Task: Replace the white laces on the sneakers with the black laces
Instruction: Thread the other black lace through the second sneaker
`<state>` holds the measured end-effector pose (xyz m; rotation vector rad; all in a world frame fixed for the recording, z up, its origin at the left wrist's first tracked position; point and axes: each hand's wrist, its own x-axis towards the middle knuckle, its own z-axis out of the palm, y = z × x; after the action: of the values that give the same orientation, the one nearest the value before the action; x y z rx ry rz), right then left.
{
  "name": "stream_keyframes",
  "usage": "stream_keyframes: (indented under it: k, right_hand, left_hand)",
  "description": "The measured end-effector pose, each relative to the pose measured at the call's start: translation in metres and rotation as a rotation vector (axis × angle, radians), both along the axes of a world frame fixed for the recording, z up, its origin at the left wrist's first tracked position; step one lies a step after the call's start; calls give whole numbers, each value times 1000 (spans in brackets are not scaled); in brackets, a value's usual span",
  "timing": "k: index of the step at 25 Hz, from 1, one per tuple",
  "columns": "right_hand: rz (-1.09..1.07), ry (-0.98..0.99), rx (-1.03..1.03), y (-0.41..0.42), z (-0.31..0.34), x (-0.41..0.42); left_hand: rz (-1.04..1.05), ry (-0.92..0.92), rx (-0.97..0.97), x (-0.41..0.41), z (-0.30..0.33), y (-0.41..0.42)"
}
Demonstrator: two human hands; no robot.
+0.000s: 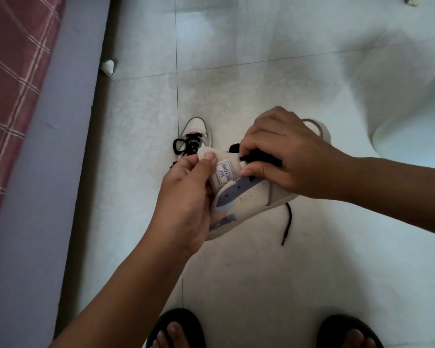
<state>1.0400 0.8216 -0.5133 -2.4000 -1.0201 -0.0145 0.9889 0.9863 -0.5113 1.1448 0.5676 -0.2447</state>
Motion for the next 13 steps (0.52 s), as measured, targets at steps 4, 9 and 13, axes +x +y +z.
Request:
stream_keyframes:
  k: [4, 9, 13]
  right_hand:
    - [-10, 152, 51, 0, 0, 0]
    - [76, 76, 8, 0, 6, 9]
    - [102, 17, -93, 4, 2, 6]
  left_hand:
    - [10, -2, -11, -1, 2, -2]
    - [-9, 5, -4, -1, 3, -1]
    - [-14, 65, -35, 0, 2, 0]
